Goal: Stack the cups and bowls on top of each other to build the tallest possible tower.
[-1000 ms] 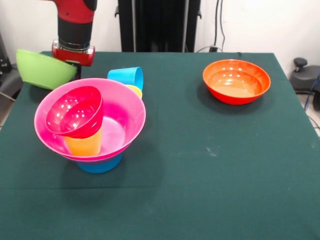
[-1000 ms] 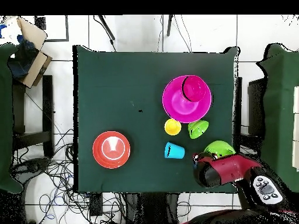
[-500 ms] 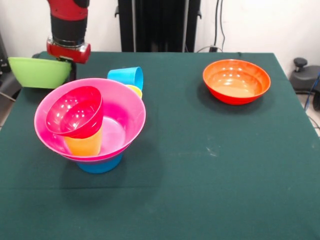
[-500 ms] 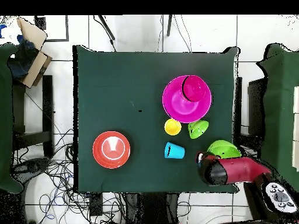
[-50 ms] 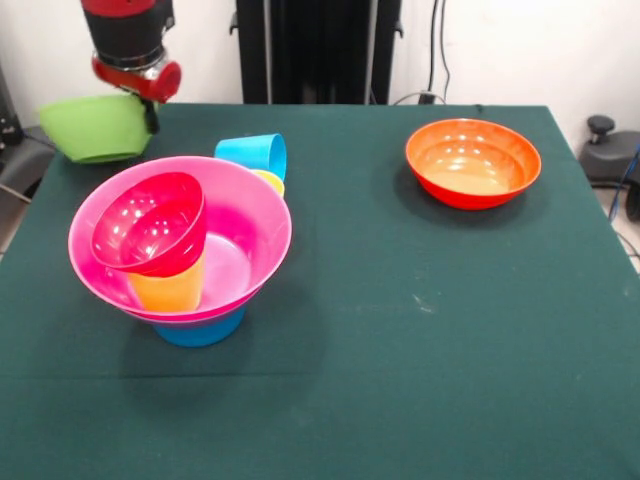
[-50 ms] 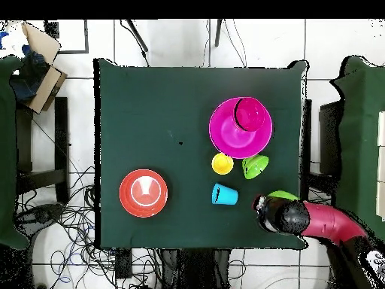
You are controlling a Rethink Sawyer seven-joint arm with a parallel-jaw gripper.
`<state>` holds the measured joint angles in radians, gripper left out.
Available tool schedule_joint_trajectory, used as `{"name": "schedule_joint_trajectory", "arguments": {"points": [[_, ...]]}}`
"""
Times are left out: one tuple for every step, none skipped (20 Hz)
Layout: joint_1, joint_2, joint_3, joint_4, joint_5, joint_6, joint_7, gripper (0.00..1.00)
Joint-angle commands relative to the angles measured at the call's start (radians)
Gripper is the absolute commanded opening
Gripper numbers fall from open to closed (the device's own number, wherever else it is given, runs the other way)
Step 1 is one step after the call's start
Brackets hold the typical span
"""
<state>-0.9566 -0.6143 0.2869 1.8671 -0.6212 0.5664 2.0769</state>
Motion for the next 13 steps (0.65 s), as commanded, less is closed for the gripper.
{"name": "schedule_joint_trajectory", "arguments": {"points": [[0.015, -0.077, 0.182, 0.15, 0.191, 0.249, -0.128, 0.0], [0.012, -0.095, 0.193, 0.154, 0.216, 0.27, -0.128, 0.0], [0.009, -0.114, 0.205, 0.158, 0.241, 0.291, -0.129, 0.0], [0.013, -0.132, 0.209, 0.158, 0.255, 0.304, -0.126, 0.0], [0.022, -0.161, 0.208, 0.151, 0.276, 0.332, -0.117, 0.0], [0.028, -0.177, 0.208, 0.143, 0.288, 0.348, -0.112, 0.0], [0.04, -0.192, 0.202, 0.122, 0.303, 0.378, -0.098, 0.0], [0.047, -0.201, 0.202, 0.107, 0.308, 0.391, -0.094, 0.0], [0.057, -0.194, 0.201, 0.072, 0.322, 0.426, -0.084, 0.0], [0.071, -0.189, 0.196, 0.036, 0.325, 0.455, -0.074, 0.0], [0.084, -0.185, 0.191, 0.001, 0.327, 0.485, -0.065, 0.0], [0.095, -0.185, 0.187, -0.025, 0.327, 0.508, -0.06, 0.0], [0.116, -0.17, 0.17, -0.08, 0.32, 0.557, -0.044, 0.0]]}}
